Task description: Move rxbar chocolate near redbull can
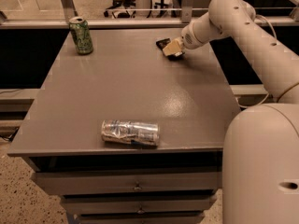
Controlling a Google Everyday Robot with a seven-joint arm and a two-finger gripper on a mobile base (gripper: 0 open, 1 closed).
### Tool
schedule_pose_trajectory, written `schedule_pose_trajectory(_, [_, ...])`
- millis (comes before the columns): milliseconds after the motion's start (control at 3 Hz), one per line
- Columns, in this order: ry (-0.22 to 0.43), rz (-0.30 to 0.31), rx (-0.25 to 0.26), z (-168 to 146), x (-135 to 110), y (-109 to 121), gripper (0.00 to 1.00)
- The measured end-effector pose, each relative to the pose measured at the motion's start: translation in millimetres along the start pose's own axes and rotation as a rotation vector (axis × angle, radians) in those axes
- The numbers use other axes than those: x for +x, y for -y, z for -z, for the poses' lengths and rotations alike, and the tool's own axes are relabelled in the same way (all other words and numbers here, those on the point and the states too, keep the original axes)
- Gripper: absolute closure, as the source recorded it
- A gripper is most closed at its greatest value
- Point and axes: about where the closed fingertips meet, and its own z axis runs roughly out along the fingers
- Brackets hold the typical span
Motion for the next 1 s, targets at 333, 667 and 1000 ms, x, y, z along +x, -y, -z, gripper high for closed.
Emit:
schedule_pose_trajectory(333, [0.0, 0.0, 0.0, 0.3, -0.3, 0.0, 1.0])
schedule_pose_trajectory(667, [0.0, 0.0, 0.0, 0.4, -0.4, 0.0, 1.0])
schedule_pose_trajectory(1000, [0.0, 0.0, 0.0, 0.7, -0.7, -0.1, 1.0])
